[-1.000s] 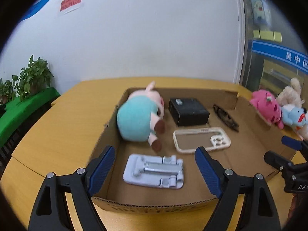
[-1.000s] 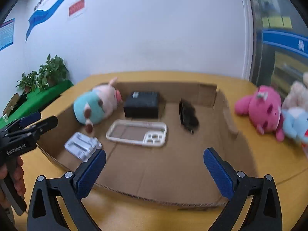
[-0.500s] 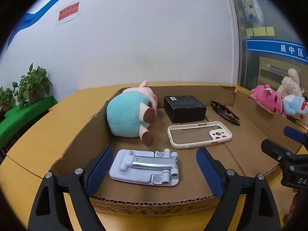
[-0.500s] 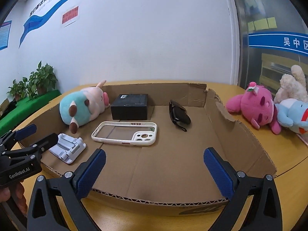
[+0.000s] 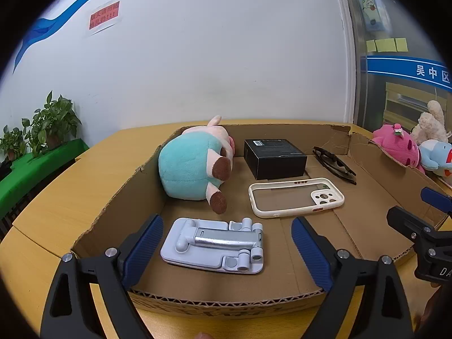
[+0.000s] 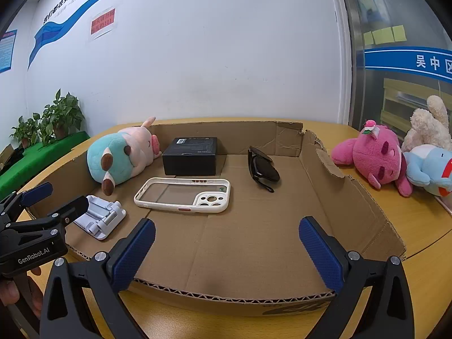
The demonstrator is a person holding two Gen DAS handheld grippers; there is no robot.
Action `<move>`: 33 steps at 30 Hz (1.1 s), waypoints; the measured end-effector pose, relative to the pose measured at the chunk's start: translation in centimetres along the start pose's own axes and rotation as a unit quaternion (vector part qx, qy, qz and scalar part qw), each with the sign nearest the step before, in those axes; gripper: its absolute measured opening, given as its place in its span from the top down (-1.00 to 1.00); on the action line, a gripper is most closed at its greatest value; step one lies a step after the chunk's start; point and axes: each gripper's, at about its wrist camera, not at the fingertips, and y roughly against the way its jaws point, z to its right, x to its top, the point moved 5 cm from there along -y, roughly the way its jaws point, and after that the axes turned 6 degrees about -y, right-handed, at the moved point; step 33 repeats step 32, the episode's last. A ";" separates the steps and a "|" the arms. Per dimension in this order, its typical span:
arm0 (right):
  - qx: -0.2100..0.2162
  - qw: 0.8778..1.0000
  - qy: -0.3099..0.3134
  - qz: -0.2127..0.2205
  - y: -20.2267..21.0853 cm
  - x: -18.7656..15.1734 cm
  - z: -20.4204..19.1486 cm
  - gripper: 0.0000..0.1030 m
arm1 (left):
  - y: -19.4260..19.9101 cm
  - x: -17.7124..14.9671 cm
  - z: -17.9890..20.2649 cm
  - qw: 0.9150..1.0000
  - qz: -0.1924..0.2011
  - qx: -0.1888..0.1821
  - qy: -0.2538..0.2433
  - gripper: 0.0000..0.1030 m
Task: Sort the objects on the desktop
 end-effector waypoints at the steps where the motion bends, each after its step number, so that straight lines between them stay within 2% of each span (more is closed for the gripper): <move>1: 0.000 1.000 0.000 0.000 0.0 0.0 0.0 -1.00 | 0.0 0.0 0.0 1.000 0.000 0.000 0.000 -0.79; 33: -0.002 1.000 0.002 -0.003 -0.2 0.0 0.1 -1.00 | 0.2 -0.2 0.1 1.000 -0.004 0.006 0.002 -0.79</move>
